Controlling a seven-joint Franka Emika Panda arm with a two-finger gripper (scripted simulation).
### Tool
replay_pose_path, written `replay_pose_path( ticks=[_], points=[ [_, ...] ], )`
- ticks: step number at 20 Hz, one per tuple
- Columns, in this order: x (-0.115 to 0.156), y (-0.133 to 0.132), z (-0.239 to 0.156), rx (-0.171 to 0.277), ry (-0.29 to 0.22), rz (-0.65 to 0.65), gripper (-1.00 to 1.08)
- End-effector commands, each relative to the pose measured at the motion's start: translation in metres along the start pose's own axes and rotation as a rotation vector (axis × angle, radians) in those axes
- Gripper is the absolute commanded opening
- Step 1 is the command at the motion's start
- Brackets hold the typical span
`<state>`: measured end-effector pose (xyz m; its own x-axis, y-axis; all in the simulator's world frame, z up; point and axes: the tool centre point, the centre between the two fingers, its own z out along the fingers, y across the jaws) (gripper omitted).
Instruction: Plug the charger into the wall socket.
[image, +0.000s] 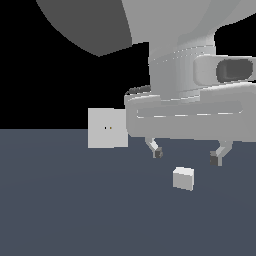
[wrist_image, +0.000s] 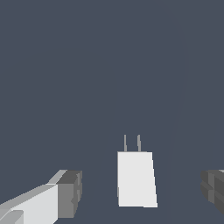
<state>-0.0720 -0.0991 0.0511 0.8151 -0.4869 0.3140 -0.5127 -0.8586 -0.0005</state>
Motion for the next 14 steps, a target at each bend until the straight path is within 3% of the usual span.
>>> replay_pose_path(
  ticks=[1,12,13,14],
  points=[
    [-0.004,0.0,0.009,0.0,-0.001,0.001,1.0],
    [-0.013,0.001,0.037,0.0,0.0,0.002,1.0],
    [-0.013,0.001,0.037,0.0,0.0,0.002,-1.0],
    [-0.013,0.001,0.037,0.0,0.0,0.002,-1.0]
  ],
)
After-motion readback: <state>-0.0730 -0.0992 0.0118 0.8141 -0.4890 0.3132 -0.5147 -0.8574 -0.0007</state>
